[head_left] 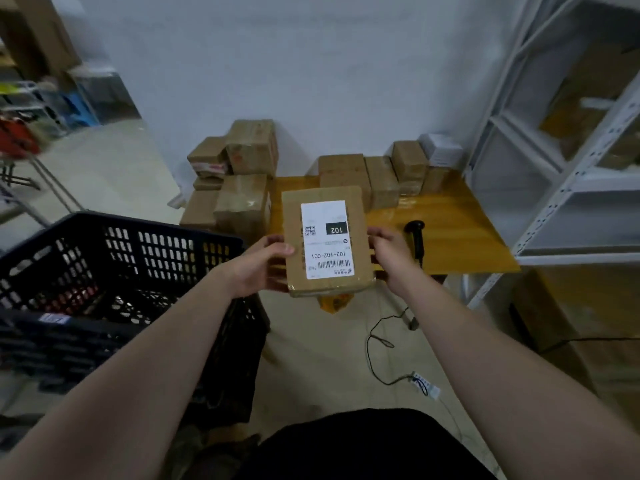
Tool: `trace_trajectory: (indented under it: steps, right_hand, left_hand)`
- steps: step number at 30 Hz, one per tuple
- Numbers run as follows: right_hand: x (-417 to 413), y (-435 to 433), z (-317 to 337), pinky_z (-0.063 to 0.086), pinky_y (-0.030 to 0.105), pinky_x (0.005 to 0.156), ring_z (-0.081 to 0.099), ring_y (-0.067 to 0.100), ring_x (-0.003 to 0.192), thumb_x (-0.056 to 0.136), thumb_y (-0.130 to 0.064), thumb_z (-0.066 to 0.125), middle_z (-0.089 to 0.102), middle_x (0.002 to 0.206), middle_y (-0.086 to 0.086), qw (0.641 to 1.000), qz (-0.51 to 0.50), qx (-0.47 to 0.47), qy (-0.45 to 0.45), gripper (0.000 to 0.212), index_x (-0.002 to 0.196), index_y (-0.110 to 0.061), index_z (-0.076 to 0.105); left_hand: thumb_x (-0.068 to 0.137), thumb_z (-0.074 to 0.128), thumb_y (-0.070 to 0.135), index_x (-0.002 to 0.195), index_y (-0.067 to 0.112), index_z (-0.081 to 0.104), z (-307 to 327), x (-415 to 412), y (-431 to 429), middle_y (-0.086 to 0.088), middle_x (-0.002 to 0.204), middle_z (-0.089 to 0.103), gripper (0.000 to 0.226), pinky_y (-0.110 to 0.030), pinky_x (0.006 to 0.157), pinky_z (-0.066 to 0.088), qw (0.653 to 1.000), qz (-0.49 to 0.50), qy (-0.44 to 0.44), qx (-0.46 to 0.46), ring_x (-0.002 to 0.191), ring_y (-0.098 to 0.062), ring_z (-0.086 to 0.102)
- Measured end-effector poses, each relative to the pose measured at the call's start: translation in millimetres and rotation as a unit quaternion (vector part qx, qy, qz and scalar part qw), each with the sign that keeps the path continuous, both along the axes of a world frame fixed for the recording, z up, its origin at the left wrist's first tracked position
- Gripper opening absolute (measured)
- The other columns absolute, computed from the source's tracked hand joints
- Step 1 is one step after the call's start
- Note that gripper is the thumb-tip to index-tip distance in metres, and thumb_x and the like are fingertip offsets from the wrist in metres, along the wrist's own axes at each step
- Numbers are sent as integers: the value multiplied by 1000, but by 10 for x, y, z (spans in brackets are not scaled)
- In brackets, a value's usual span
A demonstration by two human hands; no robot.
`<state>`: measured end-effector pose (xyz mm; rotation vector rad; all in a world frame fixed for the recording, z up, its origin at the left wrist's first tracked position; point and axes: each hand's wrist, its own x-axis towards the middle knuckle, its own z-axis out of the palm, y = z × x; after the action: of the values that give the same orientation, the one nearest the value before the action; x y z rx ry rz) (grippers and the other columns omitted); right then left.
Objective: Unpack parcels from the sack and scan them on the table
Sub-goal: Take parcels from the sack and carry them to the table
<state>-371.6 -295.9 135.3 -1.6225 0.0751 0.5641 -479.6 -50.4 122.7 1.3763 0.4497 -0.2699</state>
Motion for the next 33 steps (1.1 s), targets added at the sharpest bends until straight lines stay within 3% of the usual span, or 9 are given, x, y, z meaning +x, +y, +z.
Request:
trace_trajectory:
  steps: [5, 8, 12, 16, 19, 22, 27, 30, 33]
  right_hand:
    - [-888, -514, -11, 45, 20, 47, 66, 10, 54, 96, -7, 50, 75, 71, -8, 999, -15, 42, -13, 29, 99, -29, 69]
    - [-1453, -814, -49, 49, 19, 47, 68, 10, 61, 99, -9, 57, 78, 88, -4, 997, -3, 78, -21, 25, 102, -31, 70]
    - [-2153, -1054, -27, 61, 35, 69, 74, 19, 86, 101, -6, 60, 77, 107, 1, 996, 27, 78, -42, 26, 102, -30, 70]
    - [-2709, -1003, 46, 56, 27, 55, 73, 18, 79, 101, -2, 57, 77, 103, 1, 992, 79, 90, -36, 28, 105, -26, 71]
    - [-3040, -793, 101, 50, 21, 47, 69, 7, 60, 100, -15, 63, 77, 86, -4, 989, 102, 101, -27, 15, 104, -25, 74]
    - [-3431, -498, 107, 49, 20, 46, 67, 3, 56, 100, -25, 65, 76, 78, -8, 984, 140, 106, -23, 11, 102, -28, 75]
    - [-4156, 282, 2, 55, 27, 61, 74, 10, 80, 98, -30, 65, 79, 93, -6, 975, 196, 105, 4, 12, 99, -33, 76]
    - [-4606, 874, -228, 58, 28, 66, 75, 16, 87, 95, -28, 63, 80, 95, -3, 972, 210, 99, 50, 15, 96, -29, 79]
    - [-5070, 1471, -585, 59, 41, 83, 73, 26, 100, 91, -40, 64, 79, 107, 1, 964, 234, 67, 109, 20, 102, -33, 79]
  left_hand:
    - [59, 88, 39, 148, 19, 41, -11, -849, -535, -21, 144, 58, 103, -56, 88, 58, 999, 29, -31, 12, 122, -39, 64]
    - [62, 85, 38, 151, 16, 40, -36, -1427, -855, -24, 146, 54, 102, -61, 93, 55, 998, 51, -40, 10, 131, -46, 55]
    - [62, 83, 37, 153, 10, 37, 15, -2267, -1200, -25, 148, 52, 105, -69, 100, 48, 996, 90, -30, 2, 132, -48, 54]
    - [66, 82, 40, 153, 12, 39, 182, -3049, -1191, -24, 150, 51, 101, -77, 104, 39, 992, 124, -14, 3, 134, -48, 52]
    - [71, 83, 47, 151, 13, 45, 370, -3561, -1131, -22, 149, 53, 95, -70, 108, 40, 993, 107, -31, 22, 135, -46, 52]
    - [63, 86, 59, 150, 16, 49, 499, -4106, -985, -20, 148, 55, 103, -68, 106, 45, 992, 118, -21, 42, 135, -45, 53]
    - [64, 82, 50, 151, 16, 47, 452, -5045, -450, -23, 152, 49, 99, -70, 110, 40, 983, 180, -5, 38, 139, -48, 46]
    - [68, 74, 50, 148, 17, 50, 264, -5605, 11, -22, 149, 53, 90, -69, 111, 40, 978, 204, 29, 18, 136, -45, 51]
    - [69, 75, 56, 143, 21, 54, -60, -6117, 612, -18, 138, 64, 84, -67, 109, 43, 971, 216, 103, -9, 126, -43, 61]
